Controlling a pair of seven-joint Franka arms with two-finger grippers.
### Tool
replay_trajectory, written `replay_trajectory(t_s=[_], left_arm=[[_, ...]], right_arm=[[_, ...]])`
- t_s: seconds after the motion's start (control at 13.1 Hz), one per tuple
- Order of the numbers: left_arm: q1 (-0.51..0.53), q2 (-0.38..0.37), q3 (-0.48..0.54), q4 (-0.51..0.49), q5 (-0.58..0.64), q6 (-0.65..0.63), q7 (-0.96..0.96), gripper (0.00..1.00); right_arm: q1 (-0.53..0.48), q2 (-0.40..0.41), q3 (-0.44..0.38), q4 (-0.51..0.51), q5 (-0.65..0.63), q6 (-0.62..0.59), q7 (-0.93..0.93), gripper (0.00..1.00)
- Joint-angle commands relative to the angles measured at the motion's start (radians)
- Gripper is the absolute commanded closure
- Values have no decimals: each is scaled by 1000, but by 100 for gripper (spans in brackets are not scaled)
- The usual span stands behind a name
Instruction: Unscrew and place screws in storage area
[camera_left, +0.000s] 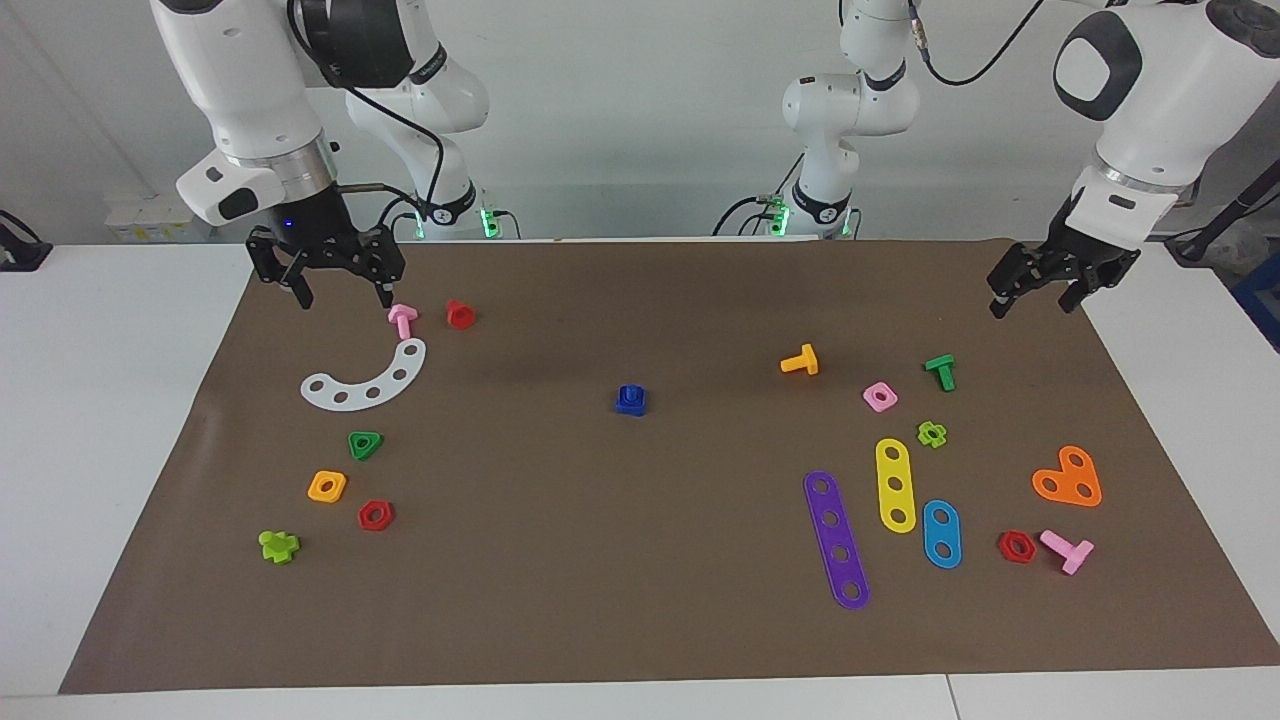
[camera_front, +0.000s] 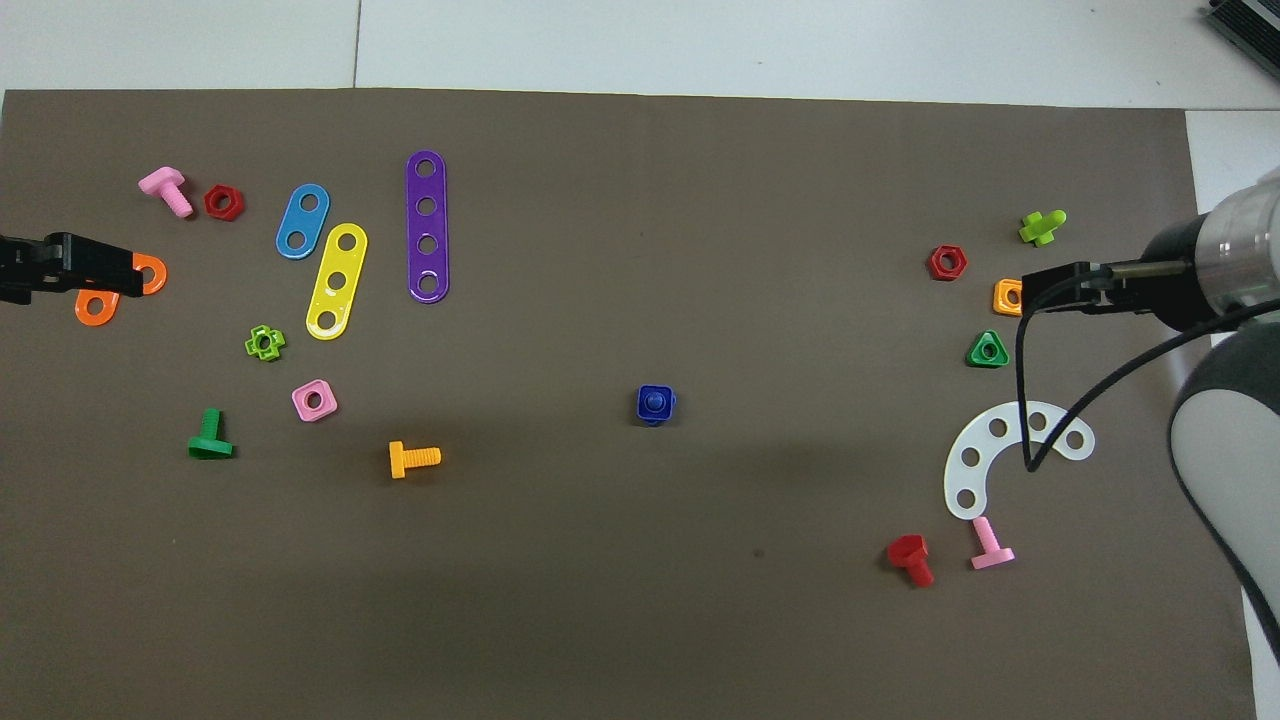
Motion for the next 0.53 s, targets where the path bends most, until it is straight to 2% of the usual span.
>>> replay_trajectory(t_s=[0.0,0.15,0.31,0.46], left_arm=[[10,-15,-9,-26,19,17,9,0],[1,-17,-11,-29,17,20,8,0],[-22,-52,-21,-94,17,21,2,0],[-91,-58,-23,-121,16,63,-4,0]], right_arm=[[-10,-4,4,2,21,-16,-23,0],[-10,-4,4,2,23,-16,-23,0],[-10,-4,3,2,23,-16,-23,0],[-10,-4,4,2,21,-16,-23,0]])
